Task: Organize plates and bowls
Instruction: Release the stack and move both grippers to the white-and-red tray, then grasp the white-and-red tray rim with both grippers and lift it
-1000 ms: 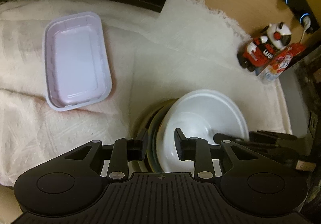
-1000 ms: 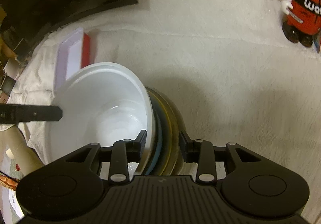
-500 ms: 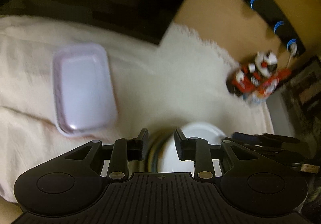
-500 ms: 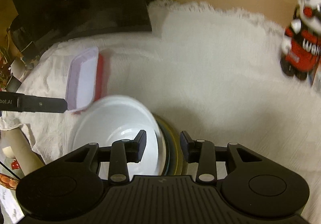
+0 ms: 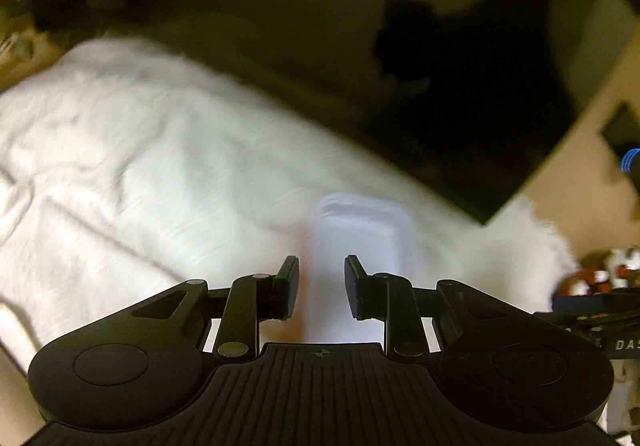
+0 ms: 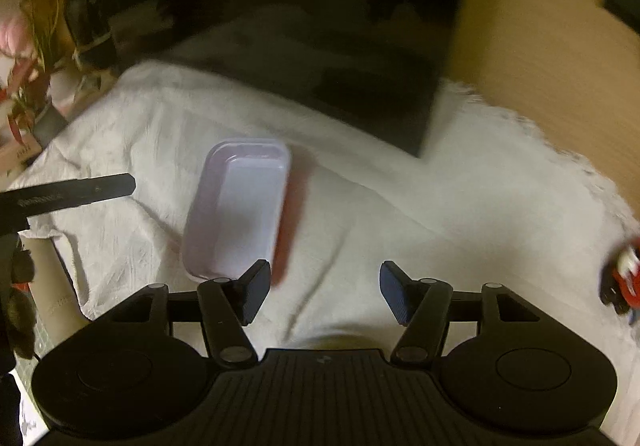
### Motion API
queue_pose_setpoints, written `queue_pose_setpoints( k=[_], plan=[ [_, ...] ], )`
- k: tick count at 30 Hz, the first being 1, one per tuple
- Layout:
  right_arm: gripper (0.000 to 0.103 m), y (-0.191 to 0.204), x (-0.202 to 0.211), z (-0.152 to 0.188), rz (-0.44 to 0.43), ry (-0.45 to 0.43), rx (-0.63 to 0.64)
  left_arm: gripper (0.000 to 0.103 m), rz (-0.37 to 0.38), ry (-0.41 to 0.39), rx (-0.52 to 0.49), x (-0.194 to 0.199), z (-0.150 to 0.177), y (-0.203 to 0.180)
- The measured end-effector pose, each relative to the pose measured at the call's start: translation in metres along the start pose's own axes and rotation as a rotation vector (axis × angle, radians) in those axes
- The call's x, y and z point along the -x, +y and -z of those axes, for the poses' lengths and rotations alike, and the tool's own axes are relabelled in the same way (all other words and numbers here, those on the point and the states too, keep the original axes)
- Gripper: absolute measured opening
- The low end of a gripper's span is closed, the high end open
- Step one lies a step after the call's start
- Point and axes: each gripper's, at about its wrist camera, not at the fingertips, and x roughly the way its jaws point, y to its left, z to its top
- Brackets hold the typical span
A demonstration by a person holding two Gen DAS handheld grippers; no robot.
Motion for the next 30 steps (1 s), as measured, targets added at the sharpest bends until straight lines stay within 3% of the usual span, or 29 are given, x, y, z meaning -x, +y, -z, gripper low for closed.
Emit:
queue_pose_setpoints(
  k=[6,10,12,14,17,19,20,23,30],
  plan=[
    [0.061,0.032,-0.066,-0.029,-0.012,0.119,-0.006,0.027,-0.036,0.095,0.018,-0.049,-0.002,0.008],
    [0.061,0.041,-0.106,-0.035,0.033,0.131,-0.038,0.028,-0.047,0.133,0.018,-0.075,0.002,0.006],
    [0.058,0.040,-0.129,-0.034,0.032,0.179,-0.079,0.028,-0.067,0.154,0.009,-0.084,0.006,0.004],
    [0.040,0.038,-0.145,-0.030,0.016,0.228,-0.115,0.030,-0.072,0.177,0.009,-0.091,0.007,0.004],
    [0.025,0.040,-0.159,-0.022,-0.024,0.275,-0.146,0.030,-0.063,0.217,0.017,-0.102,0.010,0.004],
    [0.019,0.042,-0.161,-0.017,-0.060,0.286,-0.165,0.030,-0.040,0.241,0.017,-0.108,0.012,0.001],
    [0.017,0.042,-0.159,-0.015,-0.080,0.289,-0.175,0.035,-0.031,0.242,0.016,-0.107,0.013,-0.001],
    [0.016,0.045,-0.145,-0.009,-0.107,0.265,-0.181,0.035,-0.002,0.210,-0.015,-0.086,0.012,-0.014],
    [0.017,0.012,-0.055,0.010,-0.162,0.117,-0.272,0.033,0.176,0.099,-0.129,-0.008,-0.001,-0.068]
  ],
)
